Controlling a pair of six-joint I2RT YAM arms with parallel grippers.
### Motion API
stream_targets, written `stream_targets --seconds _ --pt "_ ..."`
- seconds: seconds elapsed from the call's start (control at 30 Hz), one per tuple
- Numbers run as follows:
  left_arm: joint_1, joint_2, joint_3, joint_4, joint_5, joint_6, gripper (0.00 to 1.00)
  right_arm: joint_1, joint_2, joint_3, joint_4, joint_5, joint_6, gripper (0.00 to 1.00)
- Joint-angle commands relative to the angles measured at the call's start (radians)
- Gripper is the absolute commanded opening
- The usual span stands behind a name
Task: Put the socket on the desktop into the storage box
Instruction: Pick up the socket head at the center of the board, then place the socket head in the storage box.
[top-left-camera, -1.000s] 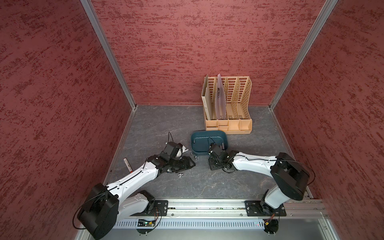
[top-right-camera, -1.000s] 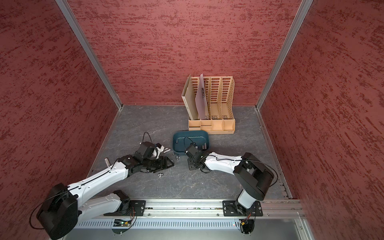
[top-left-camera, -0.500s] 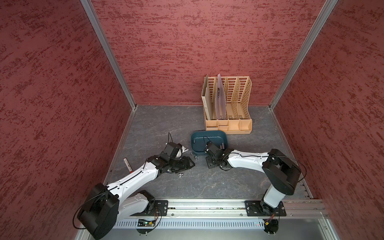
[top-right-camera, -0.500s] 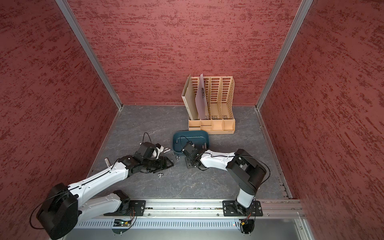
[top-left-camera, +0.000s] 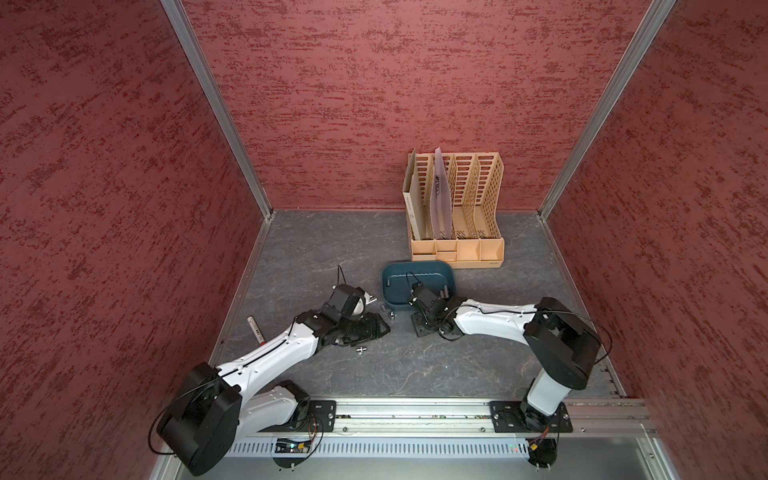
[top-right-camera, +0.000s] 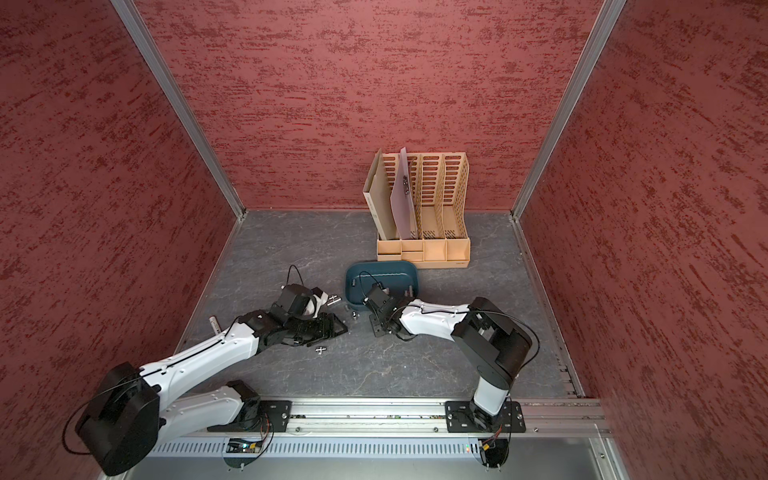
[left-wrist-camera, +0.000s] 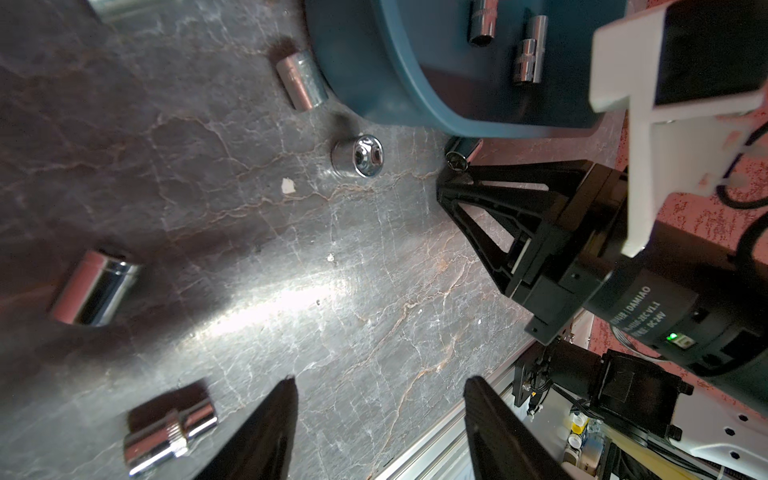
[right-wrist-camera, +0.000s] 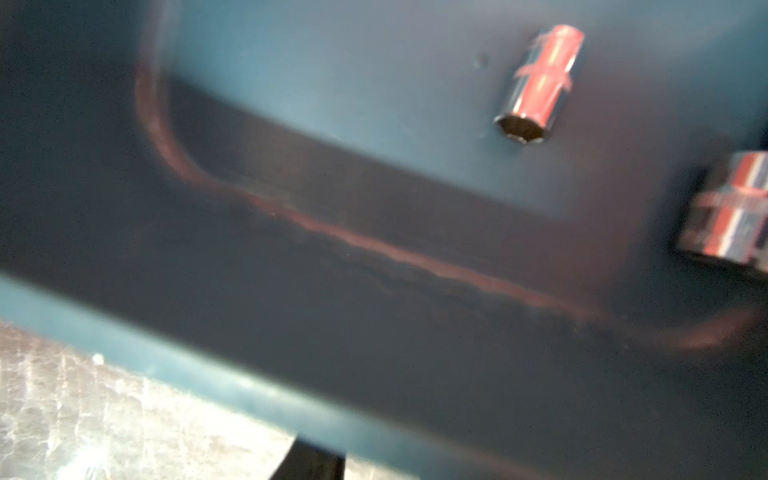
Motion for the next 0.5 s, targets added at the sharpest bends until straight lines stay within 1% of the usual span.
stream_targets --seconds 0.0,0.2,0.47 --pt "0.001 -0.002 0.003 0.025 -0.006 -0.003 0.66 0.015 -0.047 -0.009 -0.029 -0.009 0.003 0.28" --pt "-0.001 0.009 0.025 0.035 -0.006 -0.006 0.67 0.021 -0.149 -0.034 -0.046 -0.036 0.045 0.28" --pt "-0.008 0.046 0.067 0.086 0.003 -0.030 0.67 0.011 -0.235 -0.011 -0.115 -0.018 0.072 0.28"
